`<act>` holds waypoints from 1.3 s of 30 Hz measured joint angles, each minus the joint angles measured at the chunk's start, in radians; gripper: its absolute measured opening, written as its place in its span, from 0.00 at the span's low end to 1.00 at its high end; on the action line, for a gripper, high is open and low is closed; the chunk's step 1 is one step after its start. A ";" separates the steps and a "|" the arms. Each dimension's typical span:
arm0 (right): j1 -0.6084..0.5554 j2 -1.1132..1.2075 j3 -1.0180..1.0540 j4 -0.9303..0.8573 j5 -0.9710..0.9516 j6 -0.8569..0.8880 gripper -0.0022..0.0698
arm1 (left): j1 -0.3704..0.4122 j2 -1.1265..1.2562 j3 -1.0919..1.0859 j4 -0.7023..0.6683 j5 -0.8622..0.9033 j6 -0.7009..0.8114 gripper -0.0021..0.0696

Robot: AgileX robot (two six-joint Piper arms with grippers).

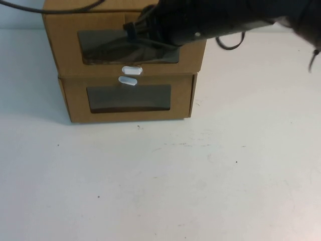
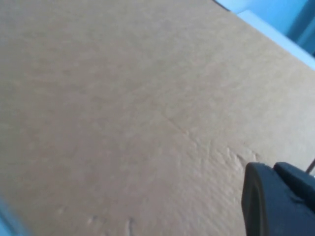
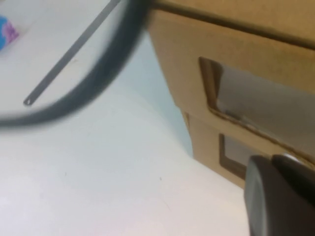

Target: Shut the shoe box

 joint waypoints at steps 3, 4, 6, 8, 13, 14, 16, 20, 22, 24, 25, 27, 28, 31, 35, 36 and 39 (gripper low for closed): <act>0.000 -0.057 0.000 -0.052 0.058 0.000 0.01 | 0.000 -0.065 0.002 0.071 0.005 -0.006 0.03; 0.000 -0.080 0.000 -0.074 0.079 0.003 0.01 | 0.000 -0.103 0.017 0.091 0.005 -0.006 0.03; 0.000 -0.130 0.005 -0.127 0.113 0.031 0.01 | 0.000 -0.203 0.071 0.114 0.005 -0.003 0.03; 0.000 -0.197 0.037 -0.201 0.136 0.086 0.01 | 0.000 -0.316 0.180 0.142 -0.028 0.011 0.03; 0.000 -0.415 0.256 -0.366 0.106 0.244 0.01 | 0.000 -0.669 0.619 0.218 -0.285 0.057 0.03; 0.000 -0.471 0.319 -0.383 0.089 0.275 0.01 | 0.000 -0.746 0.706 0.225 -0.347 0.070 0.03; 0.000 -0.585 0.437 -0.400 0.047 0.324 0.01 | 0.000 -0.904 0.927 0.224 -0.516 0.083 0.03; 0.000 -0.796 0.693 -0.414 -0.053 0.405 0.01 | 0.000 -1.217 1.337 0.190 -0.833 0.088 0.03; 0.000 -0.888 0.797 -0.433 -0.095 0.436 0.01 | 0.000 -1.369 1.500 0.183 -0.944 0.088 0.03; 0.000 -0.974 0.897 -0.459 -0.139 0.462 0.01 | 0.000 -1.544 1.641 0.180 -1.038 0.088 0.03; 0.000 -1.021 0.949 -0.479 -0.167 0.480 0.01 | 0.000 -1.630 1.709 0.178 -1.081 0.088 0.03; 0.000 -1.110 1.048 -0.519 -0.234 0.521 0.01 | 0.000 -1.776 1.821 0.176 -1.135 0.088 0.03; 0.000 -1.152 1.093 -0.541 -0.272 0.542 0.01 | 0.000 -1.848 1.867 0.174 -1.150 0.088 0.03; 0.000 -1.248 1.204 -0.584 -0.378 0.575 0.01 | 0.000 -1.946 1.961 0.169 -1.174 0.088 0.03; 0.000 -1.319 1.315 -0.597 -0.483 0.587 0.01 | 0.000 -1.939 2.024 0.169 -1.140 0.088 0.03; 0.000 -1.324 1.337 -0.597 -0.501 0.592 0.01 | 0.000 -1.924 2.037 0.169 -1.138 0.088 0.03; 0.000 -1.327 1.423 -0.594 -0.571 0.610 0.01 | 0.000 -1.879 2.093 0.169 -1.136 0.088 0.03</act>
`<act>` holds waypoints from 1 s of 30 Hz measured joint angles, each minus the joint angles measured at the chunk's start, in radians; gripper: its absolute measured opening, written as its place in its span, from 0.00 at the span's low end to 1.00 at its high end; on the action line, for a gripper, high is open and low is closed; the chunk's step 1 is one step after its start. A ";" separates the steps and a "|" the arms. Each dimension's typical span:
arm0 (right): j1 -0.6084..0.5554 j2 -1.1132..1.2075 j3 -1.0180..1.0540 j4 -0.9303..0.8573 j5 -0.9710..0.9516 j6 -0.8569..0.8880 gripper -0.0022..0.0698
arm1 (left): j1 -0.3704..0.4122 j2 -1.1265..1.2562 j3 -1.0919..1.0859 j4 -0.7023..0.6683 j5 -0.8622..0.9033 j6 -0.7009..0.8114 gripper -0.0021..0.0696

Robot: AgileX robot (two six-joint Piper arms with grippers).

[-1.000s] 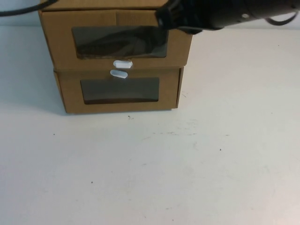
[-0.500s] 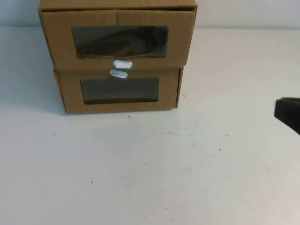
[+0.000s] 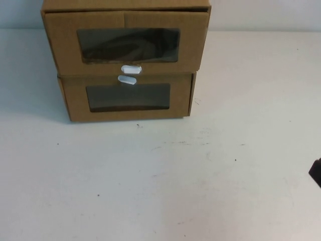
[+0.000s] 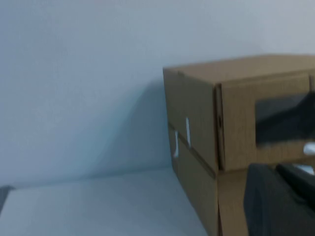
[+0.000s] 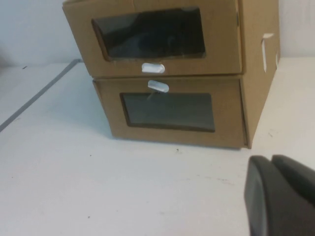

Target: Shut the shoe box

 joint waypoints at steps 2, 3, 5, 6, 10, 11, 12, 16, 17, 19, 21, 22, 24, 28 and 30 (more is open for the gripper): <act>0.000 0.000 0.061 0.024 -0.061 0.004 0.01 | 0.000 0.028 0.044 0.000 0.000 0.000 0.03; 0.000 0.000 0.085 0.035 -0.086 0.006 0.01 | 0.000 0.037 0.063 0.000 0.000 0.000 0.03; 0.000 0.000 0.139 0.071 -0.141 0.006 0.01 | 0.000 0.056 0.110 0.000 -0.002 0.000 0.03; 0.000 0.000 0.159 0.083 -0.158 0.006 0.01 | 0.000 0.063 0.129 0.000 -0.004 0.000 0.03; 0.000 0.000 0.236 0.110 -0.207 0.006 0.01 | 0.000 0.071 0.224 -0.007 -0.004 -0.007 0.03; 0.000 0.000 0.248 0.109 -0.207 0.006 0.01 | 0.000 0.071 0.243 -0.007 -0.004 -0.008 0.03; 0.000 0.000 0.254 0.111 -0.207 0.006 0.01 | 0.000 0.072 0.251 -0.007 0.007 -0.008 0.03; 0.000 0.000 0.263 0.113 -0.212 0.006 0.01 | 0.000 0.072 0.259 -0.005 0.100 -0.009 0.03; 0.000 0.000 0.263 0.113 -0.214 0.006 0.01 | 0.000 0.072 0.259 -0.005 0.125 -0.010 0.03; 0.000 0.000 0.263 0.115 -0.217 0.006 0.01 | 0.000 0.072 0.259 -0.001 0.169 -0.010 0.03; 0.000 0.000 0.263 0.115 -0.219 0.006 0.01 | 0.000 0.072 0.259 -0.001 0.188 -0.010 0.03; 0.000 0.000 0.263 0.115 -0.219 0.006 0.01 | 0.000 0.072 0.259 -0.001 0.190 -0.010 0.03; 0.000 0.000 0.265 0.115 -0.219 0.006 0.01 | 0.000 0.072 0.259 0.000 0.194 -0.010 0.03; 0.000 0.000 0.272 0.115 -0.220 0.006 0.01 | 0.000 0.072 0.259 0.000 0.198 -0.010 0.03; 0.000 0.000 0.272 0.117 -0.220 0.006 0.01 | 0.000 0.072 0.259 0.000 0.198 -0.010 0.03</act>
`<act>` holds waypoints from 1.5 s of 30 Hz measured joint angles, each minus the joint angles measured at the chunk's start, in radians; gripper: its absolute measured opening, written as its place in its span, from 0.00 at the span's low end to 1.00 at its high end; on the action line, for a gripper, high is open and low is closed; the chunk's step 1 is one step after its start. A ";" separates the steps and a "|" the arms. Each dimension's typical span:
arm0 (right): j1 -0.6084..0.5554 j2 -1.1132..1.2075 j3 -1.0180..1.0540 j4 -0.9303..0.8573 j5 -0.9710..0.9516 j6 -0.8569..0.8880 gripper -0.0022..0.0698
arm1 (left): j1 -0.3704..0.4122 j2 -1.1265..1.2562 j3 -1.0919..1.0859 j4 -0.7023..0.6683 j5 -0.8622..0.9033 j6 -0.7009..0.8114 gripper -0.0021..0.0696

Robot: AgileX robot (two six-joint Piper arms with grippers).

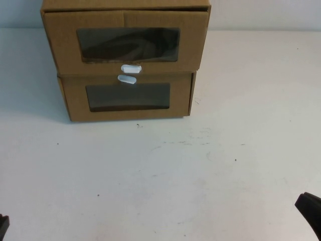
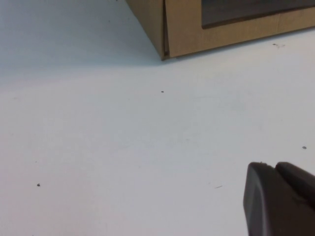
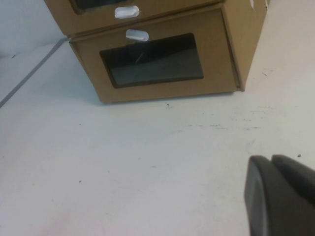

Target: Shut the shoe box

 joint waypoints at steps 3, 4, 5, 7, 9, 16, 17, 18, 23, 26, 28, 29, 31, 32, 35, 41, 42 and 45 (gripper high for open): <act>0.000 0.000 0.000 0.000 0.012 -0.033 0.01 | 0.000 0.000 0.000 0.002 0.000 0.000 0.03; -0.003 0.000 0.000 0.000 0.022 -0.057 0.01 | 0.000 0.000 0.000 0.002 0.000 0.000 0.03; -0.009 -0.005 0.000 0.000 0.032 -0.084 0.01 | 0.000 0.000 0.000 0.002 0.002 0.000 0.03; -0.058 -0.024 0.002 0.000 0.042 -0.138 0.01 | 0.000 0.000 0.000 0.002 0.002 0.000 0.03; -0.154 -0.051 0.019 0.000 0.042 -0.174 0.01 | 0.000 0.000 0.000 0.002 0.002 0.000 0.03; -0.533 -0.244 0.099 0.000 0.072 -0.199 0.01 | 0.000 0.000 0.000 0.002 0.002 0.000 0.03; -0.566 -0.284 0.099 0.000 0.094 -0.199 0.01 | 0.000 0.000 0.000 0.002 0.002 0.000 0.03; -0.593 -0.323 0.099 0.000 0.119 -0.199 0.01 | 0.000 0.000 0.000 0.002 0.002 0.000 0.03; -0.649 -0.428 0.101 0.000 0.206 -0.203 0.01 | 0.000 0.000 0.000 0.002 0.002 0.000 0.03; -0.650 -0.430 0.101 0.000 0.238 -0.203 0.01 | 0.000 0.000 0.000 0.002 0.002 0.000 0.03; -0.650 -0.430 0.101 0.000 0.257 -0.203 0.01 | 0.000 0.000 0.000 0.002 0.002 0.000 0.03; -0.650 -0.430 0.101 0.000 0.264 -0.205 0.01 | 0.000 0.000 0.000 0.002 0.002 0.000 0.03; -0.651 -0.430 0.101 0.000 0.276 -0.207 0.01 | 0.000 0.000 0.000 0.002 0.002 0.000 0.03; -0.651 -0.430 0.101 0.000 0.285 -0.212 0.01 | 0.000 0.000 0.000 0.002 0.002 0.000 0.03; -0.651 -0.430 0.101 0.027 0.338 -0.270 0.01 | 0.000 0.000 0.000 0.002 0.002 0.000 0.03; -0.660 -0.430 0.101 0.055 0.451 -0.305 0.01 | 0.000 0.000 0.000 0.002 0.002 0.000 0.03; -0.660 -0.430 0.101 0.057 0.453 -0.305 0.01 | 0.000 0.000 0.000 0.002 0.002 0.000 0.03; -0.660 -0.430 0.101 0.059 0.453 -0.307 0.01 | 0.000 0.000 0.000 0.002 0.002 0.000 0.03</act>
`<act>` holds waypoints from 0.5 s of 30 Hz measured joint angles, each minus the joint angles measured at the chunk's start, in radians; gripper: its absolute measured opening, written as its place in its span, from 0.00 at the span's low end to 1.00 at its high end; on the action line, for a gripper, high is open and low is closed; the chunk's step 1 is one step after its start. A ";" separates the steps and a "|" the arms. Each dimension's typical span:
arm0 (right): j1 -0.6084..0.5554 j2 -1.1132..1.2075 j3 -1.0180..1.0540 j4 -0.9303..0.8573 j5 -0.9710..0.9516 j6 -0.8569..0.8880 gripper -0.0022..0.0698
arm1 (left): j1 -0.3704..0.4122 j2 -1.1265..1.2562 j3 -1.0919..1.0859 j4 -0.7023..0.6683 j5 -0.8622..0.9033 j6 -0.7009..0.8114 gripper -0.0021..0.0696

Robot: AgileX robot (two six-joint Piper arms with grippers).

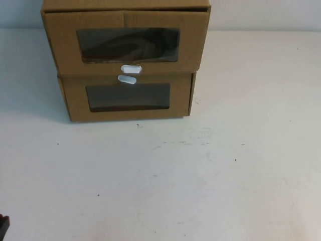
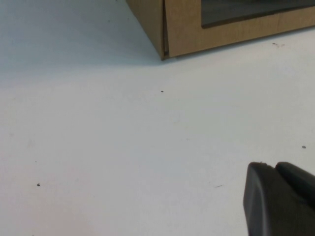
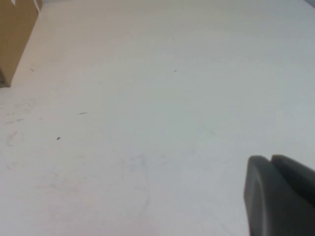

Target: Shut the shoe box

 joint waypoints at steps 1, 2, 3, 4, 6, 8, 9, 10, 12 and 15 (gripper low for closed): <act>0.000 0.000 0.000 0.004 0.000 0.000 0.01 | 0.000 0.000 0.000 0.000 0.000 0.000 0.03; 0.000 0.000 0.000 0.010 0.000 0.000 0.01 | 0.000 0.000 0.000 0.000 0.000 0.000 0.03; 0.000 0.000 0.000 0.015 0.000 0.000 0.01 | 0.000 0.000 0.000 0.000 0.000 0.000 0.03; 0.000 0.000 0.000 0.019 0.000 0.000 0.01 | 0.000 0.000 0.000 0.000 0.000 0.002 0.03; 0.000 0.000 0.000 0.025 0.001 0.000 0.01 | 0.000 0.000 0.000 0.000 0.000 0.002 0.03; 0.000 0.000 0.000 0.025 0.001 0.000 0.01 | 0.000 0.000 0.000 0.000 0.000 0.002 0.03; 0.000 0.000 0.000 0.025 0.001 0.000 0.01 | 0.000 0.000 0.000 0.000 0.000 0.002 0.03; 0.000 0.000 0.000 0.027 0.001 0.000 0.01 | 0.000 0.000 0.000 0.000 0.000 0.002 0.03; 0.000 0.000 0.000 0.027 0.001 0.000 0.01 | 0.000 0.000 0.000 0.000 0.000 0.002 0.03; 0.000 0.000 0.000 0.027 0.001 0.000 0.01 | 0.000 0.000 0.000 0.000 0.000 0.002 0.03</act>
